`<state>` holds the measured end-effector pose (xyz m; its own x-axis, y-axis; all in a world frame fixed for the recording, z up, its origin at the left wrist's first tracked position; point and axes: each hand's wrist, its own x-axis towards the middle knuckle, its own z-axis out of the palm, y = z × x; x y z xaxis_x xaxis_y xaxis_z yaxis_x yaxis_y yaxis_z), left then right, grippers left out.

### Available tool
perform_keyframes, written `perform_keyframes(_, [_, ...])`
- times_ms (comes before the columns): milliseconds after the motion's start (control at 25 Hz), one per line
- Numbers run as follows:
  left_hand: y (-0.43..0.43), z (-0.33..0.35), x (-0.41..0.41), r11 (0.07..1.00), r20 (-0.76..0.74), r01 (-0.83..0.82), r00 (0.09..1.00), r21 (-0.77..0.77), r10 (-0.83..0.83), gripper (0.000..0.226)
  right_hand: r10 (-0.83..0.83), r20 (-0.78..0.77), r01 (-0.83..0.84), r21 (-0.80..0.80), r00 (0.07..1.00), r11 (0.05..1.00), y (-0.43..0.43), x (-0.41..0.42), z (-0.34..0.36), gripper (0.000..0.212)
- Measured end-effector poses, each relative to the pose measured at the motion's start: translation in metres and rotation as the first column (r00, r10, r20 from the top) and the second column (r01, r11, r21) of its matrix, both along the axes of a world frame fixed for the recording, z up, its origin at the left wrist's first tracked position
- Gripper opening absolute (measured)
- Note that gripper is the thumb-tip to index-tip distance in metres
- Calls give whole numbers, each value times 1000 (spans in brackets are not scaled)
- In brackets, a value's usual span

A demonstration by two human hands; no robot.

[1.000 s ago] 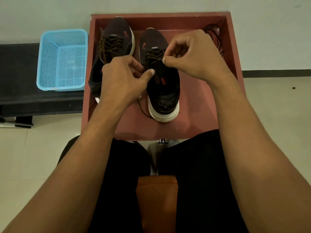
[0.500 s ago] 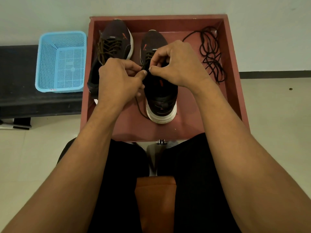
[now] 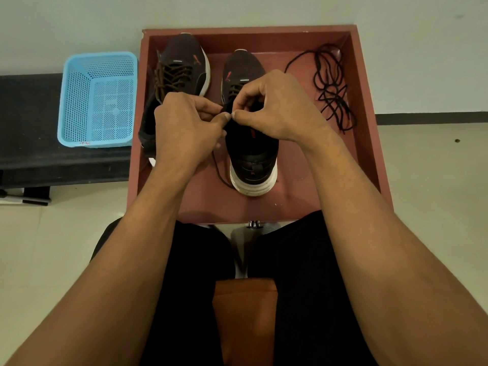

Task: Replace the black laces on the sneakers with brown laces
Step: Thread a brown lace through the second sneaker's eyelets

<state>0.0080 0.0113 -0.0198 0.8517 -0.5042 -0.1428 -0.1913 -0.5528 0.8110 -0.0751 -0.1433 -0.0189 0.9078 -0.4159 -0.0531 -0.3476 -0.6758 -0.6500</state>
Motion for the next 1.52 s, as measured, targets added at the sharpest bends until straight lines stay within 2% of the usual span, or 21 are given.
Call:
perform_keyframes(280, [-1, 4, -3, 1000, 9, 24, 1000, 3, -24, 4, -11, 31, 10, 50, 999, 999, -5, 0, -4, 4])
perform_keyframes(440, [-1, 2, -2, 998, 22, 53, 998, 31, -54, 17, -18, 11, 17, 47, 1000, 999, -5, 1, -3, 4])
perform_keyframes(560, [-4, 0, 0, 998, 7, 58, 998, 38, -59, 13, -19, 21, 17, 69, 1000, 997, -8, -3, -2, 8])
perform_keyframes(640, [-5, -1, 2, 998, 6, 53, 999, 29, -53, 7, -24, 39, 22, 43, 999, 999, -10, -8, 2, 21])
perform_keyframes(760, [-5, -3, 3, 999, -1, 37, 999, 7, -37, 11, -103, 5, 103, -124, 995, 987, -19, -20, 15, 63])
perform_keyframes(800, [-5, -3, 3, 1000, -9, 31, 999, 0, -31, 10, -144, -87, 132, -133, 986, 982, -23, -26, 20, 75])
perform_keyframes(880, [-6, -3, 3, 1000, -43, 11, 999, -1, -11, 7, -181, -381, 164, -77, 907, 983, -30, -38, 32, 83])
perform_keyframes(960, [-8, -3, 3, 1000, -97, 9, 995, 19, -8, 6, -113, -601, 167, 35, 791, 985, -34, -46, 36, 83])
perform_keyframes(1000, [-9, -3, 2, 1000, -123, 15, 992, 21, -13, 6, -82, -640, 172, 79, 764, 982, -33, -46, 34, 81])
perform_keyframes(1160, [-10, -4, 1, 1000, -179, 26, 984, 14, -23, 8, -48, -615, 217, 202, 787, 955, -24, -36, 13, 57])
perform_keyframes(1360, [-10, -4, -3, 993, -322, -71, 946, -97, 36, 7, -156, -580, 354, 244, 799, 903, -27, -37, 6, 29])
perform_keyframes(1440, [-8, -3, -9, 998, -232, -41, 972, -44, 30, 7, -185, -558, 394, 280, 809, 875, -24, -36, 7, 23])
perform_keyframes(1520, [-3, -4, -12, 994, -22, 46, 999, 99, -44, 7, -195, -542, 413, 315, 817, 854, -21, -35, 7, 23])
